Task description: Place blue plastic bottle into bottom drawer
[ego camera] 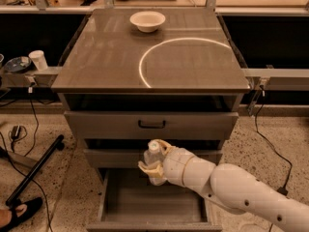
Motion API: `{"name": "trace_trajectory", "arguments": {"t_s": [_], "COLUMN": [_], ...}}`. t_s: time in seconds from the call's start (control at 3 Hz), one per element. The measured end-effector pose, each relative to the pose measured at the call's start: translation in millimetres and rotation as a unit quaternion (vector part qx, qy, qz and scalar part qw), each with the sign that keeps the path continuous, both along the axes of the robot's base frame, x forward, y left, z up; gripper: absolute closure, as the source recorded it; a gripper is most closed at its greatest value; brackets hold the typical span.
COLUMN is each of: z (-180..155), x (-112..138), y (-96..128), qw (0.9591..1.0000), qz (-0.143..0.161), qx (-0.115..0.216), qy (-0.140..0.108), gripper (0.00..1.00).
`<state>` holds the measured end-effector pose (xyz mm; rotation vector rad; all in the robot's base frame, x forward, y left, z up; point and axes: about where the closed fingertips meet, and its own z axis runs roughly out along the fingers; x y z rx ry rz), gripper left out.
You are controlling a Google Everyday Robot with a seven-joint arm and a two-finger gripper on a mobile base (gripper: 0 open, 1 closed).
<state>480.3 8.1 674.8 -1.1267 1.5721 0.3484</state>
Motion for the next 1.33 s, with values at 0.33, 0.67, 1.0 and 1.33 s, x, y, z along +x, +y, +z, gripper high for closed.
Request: {"name": "trace_trajectory", "arguments": {"t_s": [0.33,0.67,1.0,1.33], "z": [-7.8,-11.2,-42.2,-42.3], "x": [0.8,3.5,15.5,15.4], "y": [1.2,1.7,8.2,8.3], "qw": [0.9998,0.9997,0.9980,0.9980], "qz": [-0.001,-0.002,-0.010,-0.010], "qx": [0.018,0.022,0.051,0.051], "qy": [0.008,0.012,0.036,0.036], "gripper": [1.00,1.00,1.00,1.00]}}
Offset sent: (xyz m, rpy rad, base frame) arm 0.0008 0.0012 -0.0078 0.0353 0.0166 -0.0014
